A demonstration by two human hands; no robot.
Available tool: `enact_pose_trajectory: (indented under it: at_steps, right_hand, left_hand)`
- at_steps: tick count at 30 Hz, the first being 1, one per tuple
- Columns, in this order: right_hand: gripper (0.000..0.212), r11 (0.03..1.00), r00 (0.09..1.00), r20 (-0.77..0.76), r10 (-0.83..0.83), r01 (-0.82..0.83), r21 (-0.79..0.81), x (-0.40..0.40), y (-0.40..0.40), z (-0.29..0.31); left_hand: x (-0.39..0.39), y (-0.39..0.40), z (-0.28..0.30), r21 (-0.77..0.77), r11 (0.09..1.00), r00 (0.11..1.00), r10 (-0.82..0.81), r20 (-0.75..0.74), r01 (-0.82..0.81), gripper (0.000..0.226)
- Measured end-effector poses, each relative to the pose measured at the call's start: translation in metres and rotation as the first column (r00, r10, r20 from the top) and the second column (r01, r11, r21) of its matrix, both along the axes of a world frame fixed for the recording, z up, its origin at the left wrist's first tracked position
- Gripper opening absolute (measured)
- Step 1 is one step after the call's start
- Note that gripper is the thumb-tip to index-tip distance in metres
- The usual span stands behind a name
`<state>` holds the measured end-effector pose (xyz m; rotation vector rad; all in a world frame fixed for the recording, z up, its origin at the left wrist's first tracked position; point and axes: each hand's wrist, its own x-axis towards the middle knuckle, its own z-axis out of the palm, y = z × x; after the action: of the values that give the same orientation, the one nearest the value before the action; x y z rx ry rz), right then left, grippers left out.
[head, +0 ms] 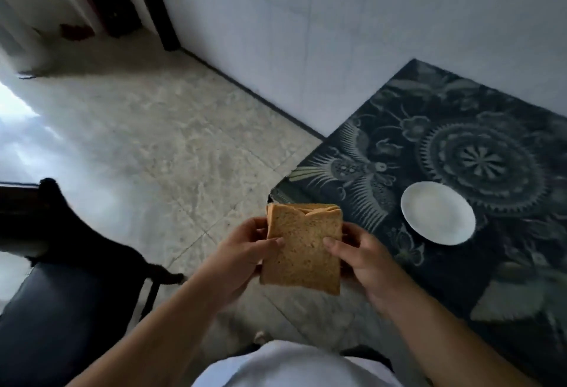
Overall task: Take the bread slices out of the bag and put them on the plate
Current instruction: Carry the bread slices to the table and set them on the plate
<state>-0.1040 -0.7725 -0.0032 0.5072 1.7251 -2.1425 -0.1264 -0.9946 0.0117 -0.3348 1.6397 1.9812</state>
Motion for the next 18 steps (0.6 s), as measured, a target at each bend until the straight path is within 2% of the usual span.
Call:
enact_pose_trajectory:
  at_steps: [4,10,15,18]
  right_hand:
    - [0.021,0.967,0.967,0.024,-0.254,0.253,0.023,0.025,0.035,-0.004]
    - [0.014,0.876,0.876,0.032,-0.481,0.480,0.036,0.061,0.092,-0.004]
    - [0.020,0.843,0.843,0.032,-0.537,0.534,0.067,0.076,0.129,-0.004]
    - [0.024,0.823,0.823,0.038,-0.566,0.562,0.080,0.078,0.142,-0.009]
  left_hand:
    - [-0.033,0.056,0.004,-0.039,0.968,0.969,-0.248,0.004,0.248,0.033]
    - [-0.038,0.142,0.002,-0.056,0.894,0.895,-0.444,0.043,0.445,0.031]
    - [-0.039,0.186,-0.003,-0.046,0.839,0.840,-0.541,0.047,0.543,0.030]
    - [-0.041,0.203,-0.007,-0.021,0.823,0.823,-0.567,0.044,0.568,0.042]
